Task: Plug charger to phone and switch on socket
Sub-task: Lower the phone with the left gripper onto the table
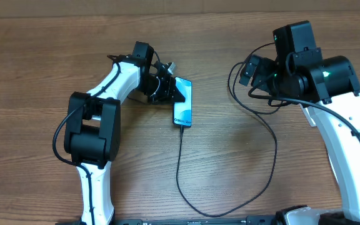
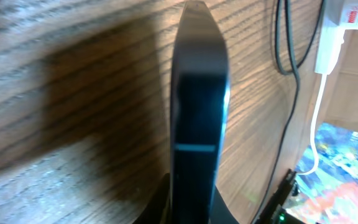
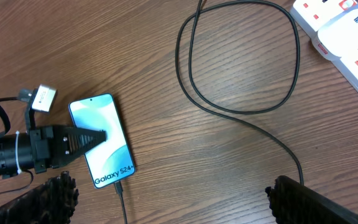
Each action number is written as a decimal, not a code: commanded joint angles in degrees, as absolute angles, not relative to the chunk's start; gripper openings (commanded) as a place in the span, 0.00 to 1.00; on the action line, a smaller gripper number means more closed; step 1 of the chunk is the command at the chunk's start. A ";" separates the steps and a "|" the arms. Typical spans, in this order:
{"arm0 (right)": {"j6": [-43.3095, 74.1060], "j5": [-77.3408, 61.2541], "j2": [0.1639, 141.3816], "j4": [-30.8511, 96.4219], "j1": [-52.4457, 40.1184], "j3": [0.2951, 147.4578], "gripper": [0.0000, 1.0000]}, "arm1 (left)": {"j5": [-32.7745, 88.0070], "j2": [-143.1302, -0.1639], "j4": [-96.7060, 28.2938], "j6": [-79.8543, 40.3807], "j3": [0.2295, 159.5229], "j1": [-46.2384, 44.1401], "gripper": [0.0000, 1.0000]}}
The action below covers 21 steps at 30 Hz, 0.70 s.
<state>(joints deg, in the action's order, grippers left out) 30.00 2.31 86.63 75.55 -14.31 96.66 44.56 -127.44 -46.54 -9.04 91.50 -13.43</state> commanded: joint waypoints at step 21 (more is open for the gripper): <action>30.22 2.26 86.50 75.37 -14.13 96.75 1.00 | 41.30 -127.42 -47.09 -9.41 91.53 -11.16 0.30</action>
<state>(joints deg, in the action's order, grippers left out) 30.00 2.31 86.63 75.57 -14.33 96.66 41.30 -127.44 -47.00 -9.30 91.50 -11.14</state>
